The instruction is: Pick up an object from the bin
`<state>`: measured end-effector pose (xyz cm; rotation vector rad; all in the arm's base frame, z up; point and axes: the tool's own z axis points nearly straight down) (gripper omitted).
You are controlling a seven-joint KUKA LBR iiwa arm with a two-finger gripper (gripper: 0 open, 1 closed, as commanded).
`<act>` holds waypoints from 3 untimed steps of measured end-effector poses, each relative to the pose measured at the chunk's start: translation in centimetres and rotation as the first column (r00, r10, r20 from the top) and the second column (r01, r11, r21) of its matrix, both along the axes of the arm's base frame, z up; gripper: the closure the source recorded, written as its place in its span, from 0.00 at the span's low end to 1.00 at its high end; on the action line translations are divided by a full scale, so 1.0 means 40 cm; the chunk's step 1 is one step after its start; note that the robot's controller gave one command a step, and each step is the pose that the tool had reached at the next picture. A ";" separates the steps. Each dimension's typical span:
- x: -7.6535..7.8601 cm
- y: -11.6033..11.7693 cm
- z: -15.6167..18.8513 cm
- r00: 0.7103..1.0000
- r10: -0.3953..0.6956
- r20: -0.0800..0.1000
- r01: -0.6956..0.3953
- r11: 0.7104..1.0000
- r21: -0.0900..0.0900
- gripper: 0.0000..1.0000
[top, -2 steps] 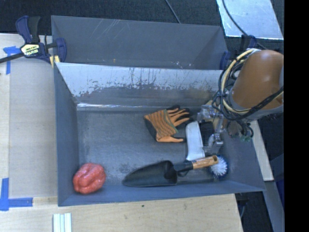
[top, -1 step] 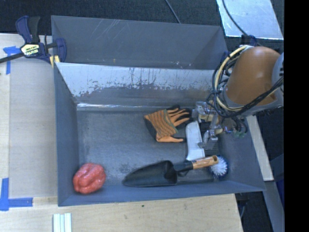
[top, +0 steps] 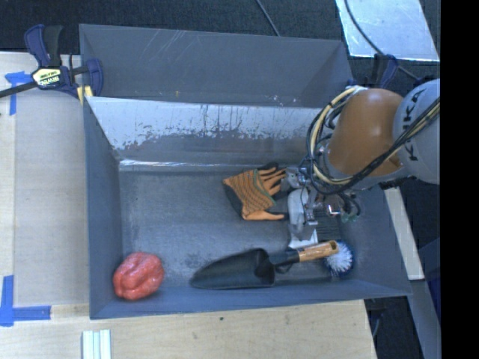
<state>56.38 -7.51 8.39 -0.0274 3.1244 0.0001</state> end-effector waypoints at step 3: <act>0.101 -0.063 0.174 0.975 0.222 0.007 -0.222 0.975 -0.005 1.00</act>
Offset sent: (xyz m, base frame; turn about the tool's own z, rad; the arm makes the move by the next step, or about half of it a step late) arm 0.0393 -0.0249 0.0689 -0.2263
